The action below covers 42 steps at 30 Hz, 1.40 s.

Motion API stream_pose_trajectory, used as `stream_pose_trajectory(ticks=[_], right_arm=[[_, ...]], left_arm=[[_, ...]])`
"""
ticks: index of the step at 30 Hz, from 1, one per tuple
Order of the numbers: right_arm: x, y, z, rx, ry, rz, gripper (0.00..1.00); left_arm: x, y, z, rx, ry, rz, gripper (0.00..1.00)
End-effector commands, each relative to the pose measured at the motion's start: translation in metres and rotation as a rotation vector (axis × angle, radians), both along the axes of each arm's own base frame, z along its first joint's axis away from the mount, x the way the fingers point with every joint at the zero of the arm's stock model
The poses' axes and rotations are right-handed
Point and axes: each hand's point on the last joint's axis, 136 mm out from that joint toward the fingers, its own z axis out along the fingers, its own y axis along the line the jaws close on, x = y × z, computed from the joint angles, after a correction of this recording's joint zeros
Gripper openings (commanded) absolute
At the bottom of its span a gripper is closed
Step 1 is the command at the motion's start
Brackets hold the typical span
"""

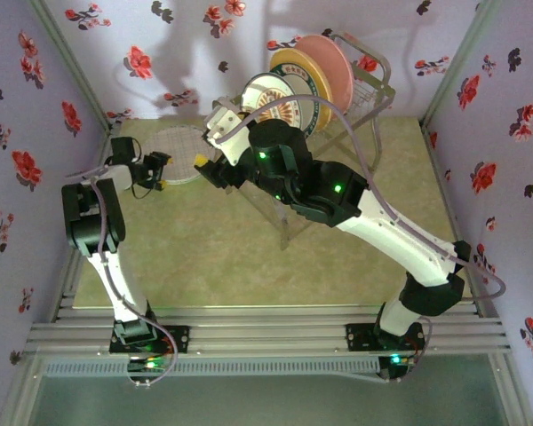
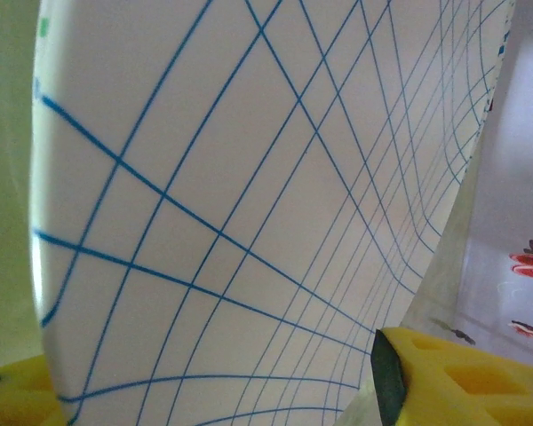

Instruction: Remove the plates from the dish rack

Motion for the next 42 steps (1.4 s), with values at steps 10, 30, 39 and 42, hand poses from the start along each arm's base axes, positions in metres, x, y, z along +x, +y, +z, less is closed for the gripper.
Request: stream_pose_trajectory(ticks=[10, 30, 39, 42], right_arm=[[0.000, -0.011, 0.011, 0.034, 0.001, -0.028, 0.80], [-0.001, -0.010, 0.013, 0.035, -0.007, -0.024, 0.81], [-0.002, -0.013, 0.020, 0.052, -0.020, -0.029, 0.81], [-0.001, -0.016, 0.025, 0.060, -0.034, -0.034, 0.81]], left_arm=[[0.006, -0.003, -0.004, 0.037, 0.045, -0.055, 0.67], [-0.007, 0.004, 0.007, 0.126, 0.133, -0.081, 0.74], [-0.020, 0.006, 0.020, 0.152, 0.136, -0.072, 0.76], [-0.025, 0.008, 0.033, 0.164, 0.114, -0.054, 0.77]])
